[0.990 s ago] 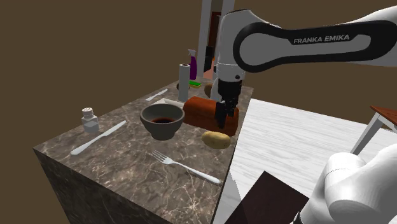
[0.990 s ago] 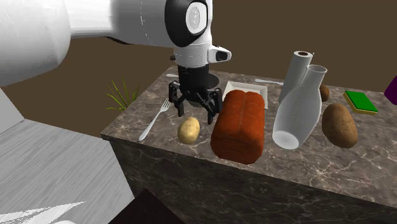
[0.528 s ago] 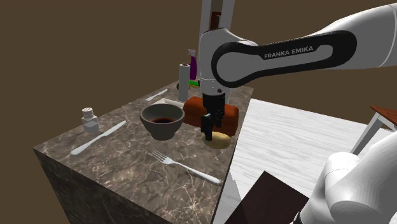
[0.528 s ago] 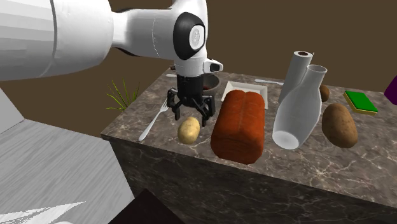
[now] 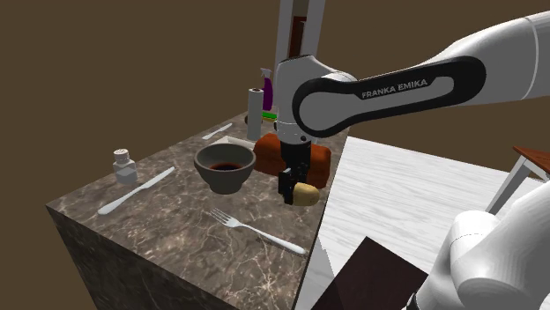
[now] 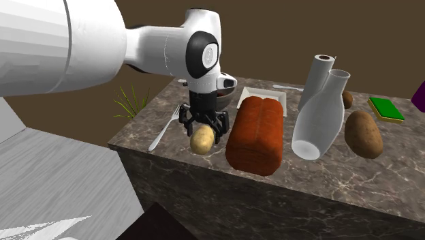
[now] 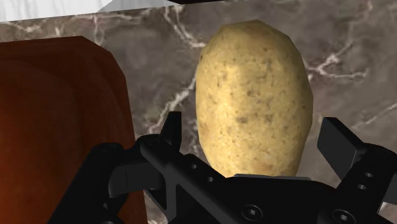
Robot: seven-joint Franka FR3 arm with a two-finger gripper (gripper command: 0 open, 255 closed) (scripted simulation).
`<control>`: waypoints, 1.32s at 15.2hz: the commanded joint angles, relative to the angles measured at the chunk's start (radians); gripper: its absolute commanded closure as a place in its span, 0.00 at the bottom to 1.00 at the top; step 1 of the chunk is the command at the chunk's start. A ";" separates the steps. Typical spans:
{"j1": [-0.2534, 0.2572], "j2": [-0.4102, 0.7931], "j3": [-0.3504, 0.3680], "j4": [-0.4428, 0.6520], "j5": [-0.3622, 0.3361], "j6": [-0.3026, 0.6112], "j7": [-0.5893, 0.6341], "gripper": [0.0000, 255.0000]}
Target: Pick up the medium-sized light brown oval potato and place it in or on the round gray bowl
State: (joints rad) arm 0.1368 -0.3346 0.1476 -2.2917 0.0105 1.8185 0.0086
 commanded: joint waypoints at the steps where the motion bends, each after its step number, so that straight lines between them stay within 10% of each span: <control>1: 0.000 0.000 0.000 -0.001 0.000 0.001 0.000 0.00; 4: 0.000 0.000 0.000 -0.001 0.000 0.001 0.000 0.00; 5: 0.000 0.000 0.000 -0.001 0.000 0.001 0.000 1.00; 20: -0.001 -0.014 -0.003 0.068 0.000 -0.081 -0.004 1.00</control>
State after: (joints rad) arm 0.1354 -0.3462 0.1440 -2.2341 0.0101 1.7500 0.0041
